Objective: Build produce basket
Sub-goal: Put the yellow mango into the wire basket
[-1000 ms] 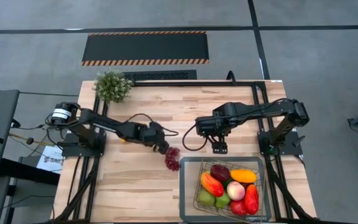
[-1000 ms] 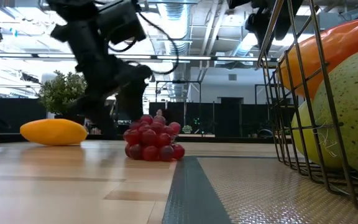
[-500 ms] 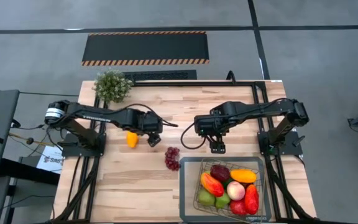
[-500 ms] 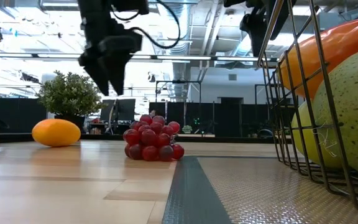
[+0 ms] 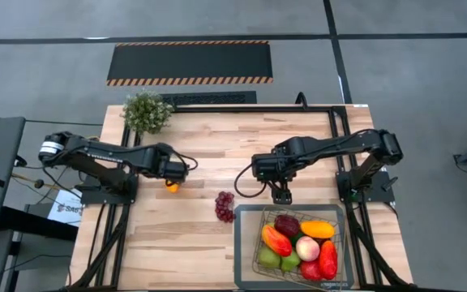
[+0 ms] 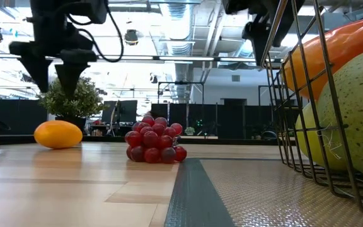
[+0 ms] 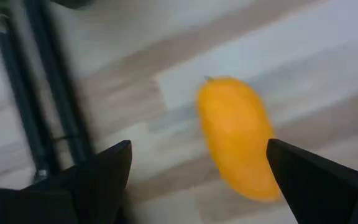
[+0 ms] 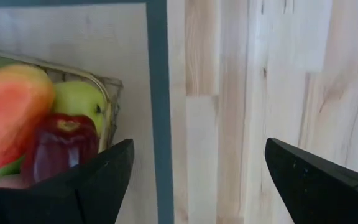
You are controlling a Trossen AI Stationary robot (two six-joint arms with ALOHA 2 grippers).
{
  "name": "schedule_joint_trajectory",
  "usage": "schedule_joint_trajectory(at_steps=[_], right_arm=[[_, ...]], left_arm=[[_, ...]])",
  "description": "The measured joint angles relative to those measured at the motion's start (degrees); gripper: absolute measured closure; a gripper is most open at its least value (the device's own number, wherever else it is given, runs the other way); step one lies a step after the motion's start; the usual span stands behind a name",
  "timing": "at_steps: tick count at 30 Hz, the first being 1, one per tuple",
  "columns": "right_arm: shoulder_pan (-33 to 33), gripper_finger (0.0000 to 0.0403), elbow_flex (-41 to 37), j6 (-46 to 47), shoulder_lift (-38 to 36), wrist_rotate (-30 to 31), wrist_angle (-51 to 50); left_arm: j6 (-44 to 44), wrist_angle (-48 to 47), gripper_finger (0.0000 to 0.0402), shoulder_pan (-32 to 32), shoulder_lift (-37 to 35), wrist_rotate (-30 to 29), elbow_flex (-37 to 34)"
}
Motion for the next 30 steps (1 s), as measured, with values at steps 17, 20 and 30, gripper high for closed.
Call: schedule_joint_trajectory(at_steps=[17,20,30], right_arm=[[-0.7,0.0023,0.0,-0.1,0.0,-0.1,-0.6],[-0.7,0.0023,0.0,-0.1,0.0,-0.1,-0.4],[-4.0,0.0023,0.0,-13.1,0.0,-0.1,8.1]], left_arm=[[-7.2,26.4,0.0042,-1.8,2.3,7.3,-16.0],[-2.7,34.6,0.0042,-1.7,2.5,6.3,-16.4],[14.0,69.8,0.0042,2.8,12.2,15.6,-16.4]])
